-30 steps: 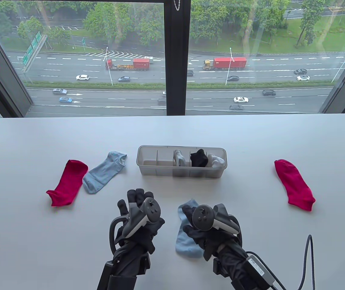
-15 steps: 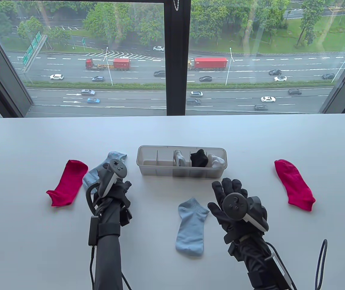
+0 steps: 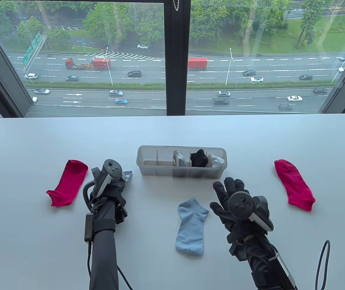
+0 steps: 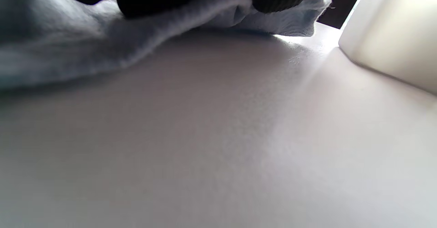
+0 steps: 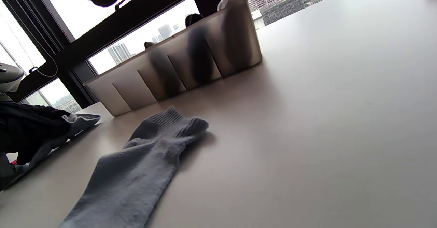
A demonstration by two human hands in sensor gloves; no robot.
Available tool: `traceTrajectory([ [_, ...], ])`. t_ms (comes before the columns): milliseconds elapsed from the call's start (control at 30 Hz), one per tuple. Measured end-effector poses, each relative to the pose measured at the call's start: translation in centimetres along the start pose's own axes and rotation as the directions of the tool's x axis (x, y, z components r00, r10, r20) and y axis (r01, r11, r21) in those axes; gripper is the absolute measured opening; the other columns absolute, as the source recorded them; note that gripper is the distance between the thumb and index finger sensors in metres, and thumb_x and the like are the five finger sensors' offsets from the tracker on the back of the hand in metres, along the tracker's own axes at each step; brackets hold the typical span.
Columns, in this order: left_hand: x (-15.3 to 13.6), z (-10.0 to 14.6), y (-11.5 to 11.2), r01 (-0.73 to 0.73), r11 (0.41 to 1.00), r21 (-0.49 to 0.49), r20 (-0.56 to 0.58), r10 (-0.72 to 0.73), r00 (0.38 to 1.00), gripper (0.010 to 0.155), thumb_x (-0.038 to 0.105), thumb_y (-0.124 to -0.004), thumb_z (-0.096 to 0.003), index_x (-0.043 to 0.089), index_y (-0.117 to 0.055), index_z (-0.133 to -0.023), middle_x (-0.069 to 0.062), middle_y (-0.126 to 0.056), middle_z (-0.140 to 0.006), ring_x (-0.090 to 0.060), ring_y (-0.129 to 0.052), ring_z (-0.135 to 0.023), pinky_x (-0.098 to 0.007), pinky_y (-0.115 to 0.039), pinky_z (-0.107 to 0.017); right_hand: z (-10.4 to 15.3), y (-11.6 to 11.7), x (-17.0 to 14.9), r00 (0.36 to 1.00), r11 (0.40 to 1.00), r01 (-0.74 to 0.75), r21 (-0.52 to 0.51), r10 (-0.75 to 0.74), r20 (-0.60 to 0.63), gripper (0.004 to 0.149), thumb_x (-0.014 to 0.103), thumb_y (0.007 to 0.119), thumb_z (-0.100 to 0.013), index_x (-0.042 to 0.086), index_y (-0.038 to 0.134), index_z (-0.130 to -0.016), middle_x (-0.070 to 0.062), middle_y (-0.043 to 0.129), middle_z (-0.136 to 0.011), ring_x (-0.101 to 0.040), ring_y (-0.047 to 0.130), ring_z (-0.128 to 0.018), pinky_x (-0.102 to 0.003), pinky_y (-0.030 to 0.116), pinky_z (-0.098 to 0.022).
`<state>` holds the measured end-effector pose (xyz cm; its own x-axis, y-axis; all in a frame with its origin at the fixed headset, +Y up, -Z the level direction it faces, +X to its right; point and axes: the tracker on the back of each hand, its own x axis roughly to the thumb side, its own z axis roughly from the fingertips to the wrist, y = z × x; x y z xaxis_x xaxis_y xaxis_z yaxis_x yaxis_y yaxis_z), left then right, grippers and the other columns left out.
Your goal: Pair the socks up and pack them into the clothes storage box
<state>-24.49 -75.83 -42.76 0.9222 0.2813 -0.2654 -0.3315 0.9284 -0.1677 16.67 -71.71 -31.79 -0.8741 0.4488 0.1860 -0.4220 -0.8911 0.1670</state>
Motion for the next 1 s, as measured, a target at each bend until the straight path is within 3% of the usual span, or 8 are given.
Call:
traceTrajectory([
  [167,2.3,5.6,3.8,-0.166,0.985,-0.05,0.282,0.174,0.944,0.048,0.033,-0.065,-0.0475,0.015,-0.071,-0.092,-0.014,-0.081,-0.078,-0.027,-0.09,-0.044,-0.045,-0.083,-0.027,1.0,-0.6,2.4,0.989,0.987,0.096,-0.133,-0.08,0.122,0.073,0.047,0.073,-0.053,0.026,0.034,-0.111,-0.018,0.036,-0.12,-0.046,0.034,-0.106,-0.063,0.041,-0.076],
  [267,5.9,9.3,4.9,-0.281,0.942,-0.181,0.42,0.333,0.844,0.048,0.031,-0.065,-0.0484,0.015,-0.072,-0.093,-0.015,-0.082,-0.079,-0.028,-0.091,-0.045,-0.046,-0.084,-0.028,1.4,-0.5,3.7,0.962,0.973,0.22,-0.071,-0.205,0.179,0.079,0.048,0.078,-0.05,0.027,0.032,-0.111,-0.016,0.039,-0.12,-0.046,0.041,-0.106,-0.062,0.047,-0.076],
  [400,11.7,13.3,3.1,-0.264,0.844,-0.466,0.507,0.5,0.702,0.047,0.033,-0.066,-0.0488,0.018,-0.075,-0.093,-0.013,-0.085,-0.079,-0.027,-0.093,-0.047,-0.046,-0.085,-0.029,1.2,-0.1,3.7,0.882,0.903,0.426,0.054,-0.427,0.199,0.088,0.048,0.079,-0.05,0.027,0.02,-0.111,-0.017,0.024,-0.121,-0.048,0.028,-0.107,-0.065,0.039,-0.077],
  [500,14.5,14.9,1.0,-0.283,0.777,-0.563,0.507,0.594,0.624,0.047,0.033,-0.067,-0.0489,0.019,-0.076,-0.093,-0.013,-0.084,-0.081,-0.03,-0.092,-0.051,-0.05,-0.083,-0.033,1.6,-0.7,2.7,0.782,0.804,0.594,0.028,-0.585,0.217,0.066,0.045,0.081,-0.05,0.035,0.047,-0.106,-0.014,0.035,-0.12,-0.044,0.034,-0.108,-0.063,0.041,-0.078],
  [567,15.1,15.3,0.1,-0.305,0.792,-0.528,0.489,0.578,0.654,0.047,0.033,-0.067,-0.0503,0.019,-0.073,-0.094,-0.014,-0.082,-0.082,-0.032,-0.091,-0.054,-0.051,-0.082,-0.037,1.7,-1.4,2.0,0.764,0.774,0.632,-0.032,-0.616,0.193,0.041,0.038,0.078,-0.053,0.027,0.071,-0.092,-0.009,0.081,-0.097,-0.041,0.07,-0.095,-0.056,0.063,-0.071],
  [733,15.5,18.0,-1.1,-0.265,0.964,0.021,0.557,0.209,0.804,0.067,0.034,-0.074,-0.0511,0.029,-0.041,-0.109,-0.014,-0.036,-0.115,-0.04,-0.056,-0.099,-0.06,-0.058,-0.069,1.9,-2.1,0.4,0.869,0.831,0.491,-0.261,-0.487,0.082,0.043,0.036,0.076,-0.055,0.017,0.069,-0.093,-0.001,0.098,-0.063,-0.025,0.098,-0.062,-0.044,0.083,-0.05],
  [833,16.8,19.2,-2.1,-0.176,0.983,-0.049,0.676,0.163,0.718,0.071,0.045,-0.077,-0.0477,0.029,-0.044,-0.108,-0.012,-0.04,-0.115,-0.038,-0.058,-0.1,-0.062,-0.057,-0.071,2.0,-2.3,0.7,0.881,0.841,0.469,-0.27,-0.469,0.07,0.057,0.034,0.074,-0.057,0.01,0.052,-0.104,-0.001,0.102,-0.059,-0.024,0.102,-0.059,-0.043,0.086,-0.048],
  [1000,18.1,19.5,-3.6,-0.088,0.995,-0.052,0.681,0.1,0.726,0.074,0.049,-0.073,-0.0481,0.024,-0.04,-0.11,-0.011,-0.04,-0.117,-0.037,-0.066,-0.099,-0.064,-0.057,-0.073,1.8,-0.8,1.9,0.765,0.756,0.644,-0.121,-0.639,0.077,0.052,0.033,0.06,-0.063,0.008,0.045,-0.106,-0.009,0.1,-0.059,-0.03,0.097,-0.065,-0.048,0.079,-0.055],
])
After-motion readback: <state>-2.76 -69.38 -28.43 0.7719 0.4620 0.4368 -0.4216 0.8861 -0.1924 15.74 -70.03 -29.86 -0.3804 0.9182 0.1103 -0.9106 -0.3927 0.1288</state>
